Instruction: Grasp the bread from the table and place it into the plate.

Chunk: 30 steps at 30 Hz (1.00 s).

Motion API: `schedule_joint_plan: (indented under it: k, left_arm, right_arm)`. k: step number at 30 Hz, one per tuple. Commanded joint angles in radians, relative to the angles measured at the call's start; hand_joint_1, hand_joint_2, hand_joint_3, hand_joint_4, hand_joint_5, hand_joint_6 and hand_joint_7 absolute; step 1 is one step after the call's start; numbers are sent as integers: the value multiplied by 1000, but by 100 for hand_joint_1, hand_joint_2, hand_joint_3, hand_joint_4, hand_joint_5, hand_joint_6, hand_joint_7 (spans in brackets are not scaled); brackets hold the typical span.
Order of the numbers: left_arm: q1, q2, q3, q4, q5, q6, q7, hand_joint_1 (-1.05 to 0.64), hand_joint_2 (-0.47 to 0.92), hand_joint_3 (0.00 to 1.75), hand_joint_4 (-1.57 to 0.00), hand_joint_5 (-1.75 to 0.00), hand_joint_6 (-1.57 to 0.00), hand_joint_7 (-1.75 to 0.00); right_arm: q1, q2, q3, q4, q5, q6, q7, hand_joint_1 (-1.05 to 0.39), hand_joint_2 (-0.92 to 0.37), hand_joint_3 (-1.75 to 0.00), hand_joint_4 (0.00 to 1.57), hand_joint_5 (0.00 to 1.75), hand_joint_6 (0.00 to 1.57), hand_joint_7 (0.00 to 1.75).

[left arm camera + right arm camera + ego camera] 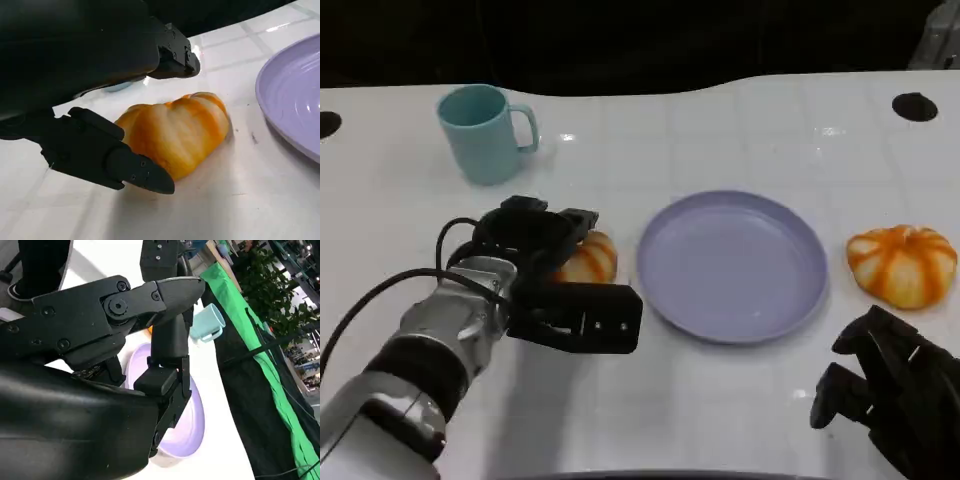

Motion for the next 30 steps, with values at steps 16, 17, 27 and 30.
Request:
schedule_joint_plan:
  k: [16,17,27,30]
  left_arm:
    - [-54,-50,52,220,-157,-124,49,-18,92,21,-84,-22,-76,-10]
    - [-52,-50,42,221,-147,-123,83,-20,92,20,-90,-60,-96,-13]
    - [-47,-24,17,216,-116,-156,359,-19,86,33,-87,-175,-62,-164]
    - [-57,-18,15,212,-111,-163,402,-19,83,34,-87,-175,-60,-173]
  right_arm:
    - [31,-21,-10,-43,18,12,6,-62,-92,-15,74,171,66,148]
    - [31,-21,-10,-43,18,12,6,-62,-92,-14,74,171,66,148]
    - [19,-19,-12,-24,11,7,5,-62,-92,-13,73,171,66,147]
    - [14,-20,-12,-16,8,3,6,-63,-92,-13,74,170,67,147]
